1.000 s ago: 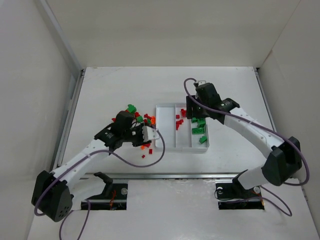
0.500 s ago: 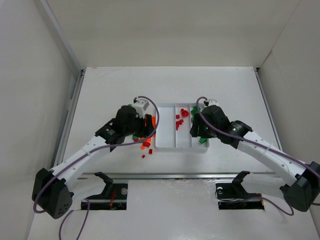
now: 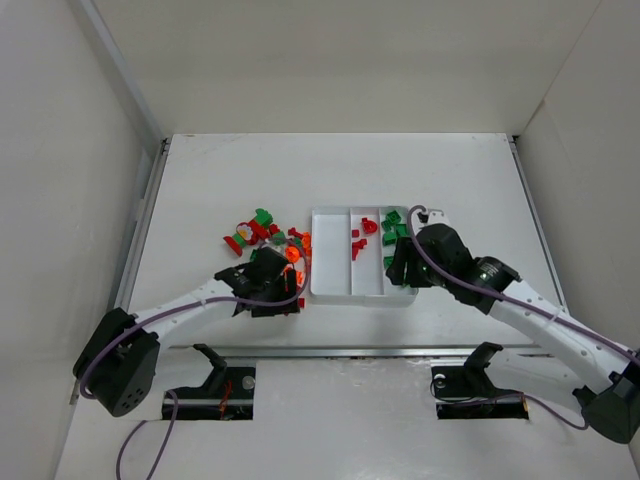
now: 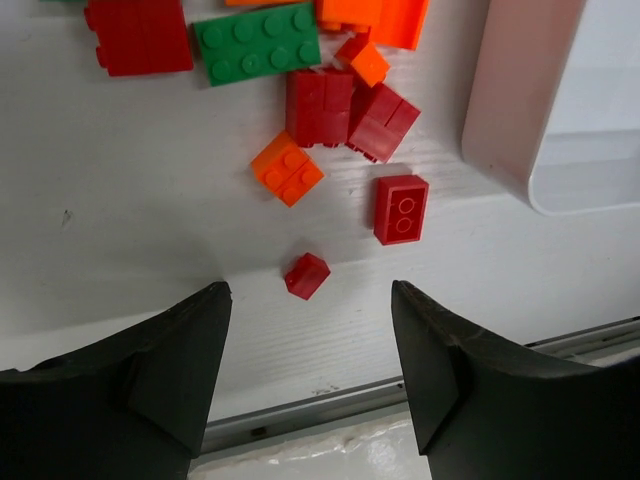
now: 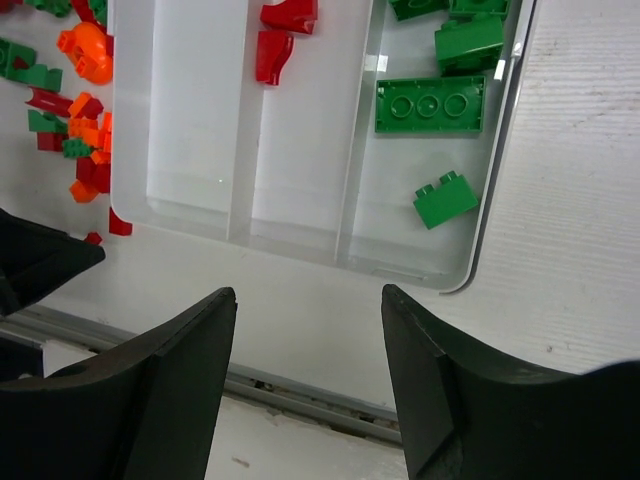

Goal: Sort the legos into containers by color

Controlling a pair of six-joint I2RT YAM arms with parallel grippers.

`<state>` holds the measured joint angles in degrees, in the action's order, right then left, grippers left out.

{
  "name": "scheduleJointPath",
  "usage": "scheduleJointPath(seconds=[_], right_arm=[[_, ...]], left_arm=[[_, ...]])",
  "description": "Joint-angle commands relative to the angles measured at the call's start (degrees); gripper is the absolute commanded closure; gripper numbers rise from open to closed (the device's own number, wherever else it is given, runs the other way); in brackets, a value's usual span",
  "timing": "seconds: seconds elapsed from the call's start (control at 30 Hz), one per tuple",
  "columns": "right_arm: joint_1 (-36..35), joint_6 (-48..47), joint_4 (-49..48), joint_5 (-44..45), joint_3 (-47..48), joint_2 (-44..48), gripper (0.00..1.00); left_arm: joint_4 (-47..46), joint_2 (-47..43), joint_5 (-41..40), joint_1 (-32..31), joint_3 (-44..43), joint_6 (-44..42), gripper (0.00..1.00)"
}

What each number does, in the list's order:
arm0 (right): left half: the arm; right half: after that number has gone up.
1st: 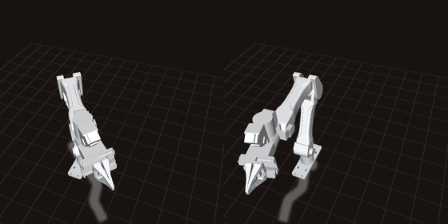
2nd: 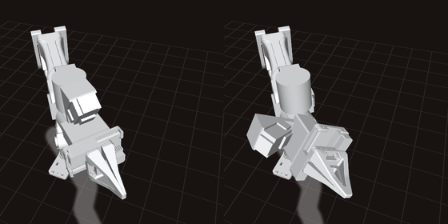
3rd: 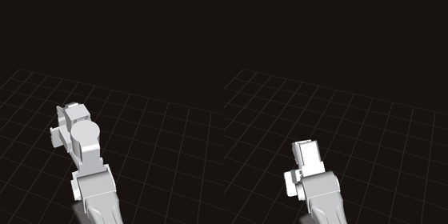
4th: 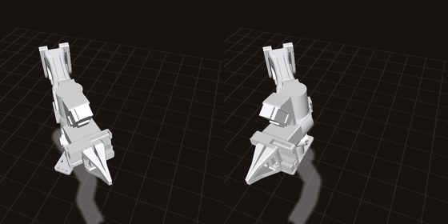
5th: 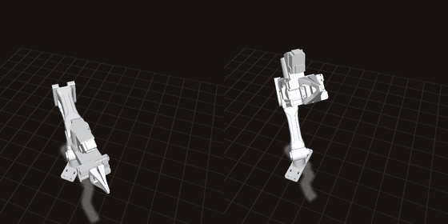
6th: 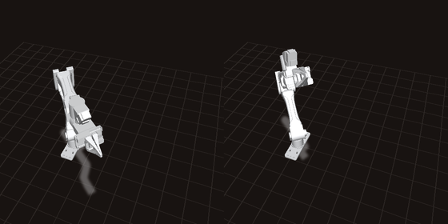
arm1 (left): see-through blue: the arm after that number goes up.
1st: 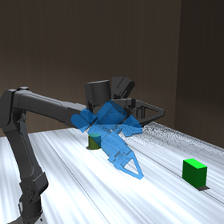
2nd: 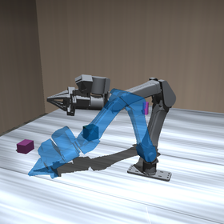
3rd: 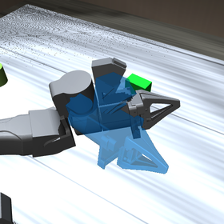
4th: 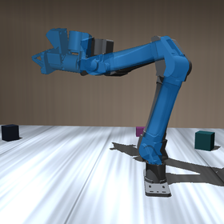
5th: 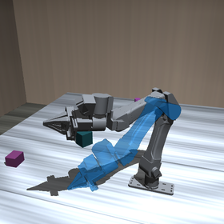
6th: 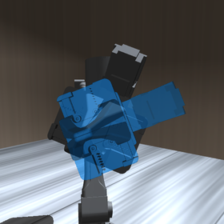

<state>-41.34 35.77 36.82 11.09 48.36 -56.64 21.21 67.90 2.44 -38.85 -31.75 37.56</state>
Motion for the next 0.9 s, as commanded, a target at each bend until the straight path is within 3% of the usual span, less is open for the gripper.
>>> scheduleJointPath(seconds=[0.0,0.3,0.47,0.8,0.87], right_arm=[[-0.5,-0.3,-1.7,0.0,-0.3,3.0,0.34],[-0.5,-1.3,0.0,2.3,2.4,3.0,0.34],[-0.5,-1.8,2.5,4.2,4.2,3.6,0.34],[-0.5,-2.9,7.6,8.5,4.2,8.6,0.32],[-0.5,-2.9,7.6,8.5,4.2,9.4,0.32]], left_arm=[[-2.7,0.6,-2.1,-0.2,2.0,1.0,0.37],[-4.7,5.0,0.2,-3.1,1.3,-2.4,0.41],[-2.2,6.3,0.2,-5.2,0.8,-1.2,0.55],[4.4,13.3,4.9,-9.3,-0.8,1.6,0.52],[5.0,13.8,4.9,-9.9,-2.3,1.6,0.46]])
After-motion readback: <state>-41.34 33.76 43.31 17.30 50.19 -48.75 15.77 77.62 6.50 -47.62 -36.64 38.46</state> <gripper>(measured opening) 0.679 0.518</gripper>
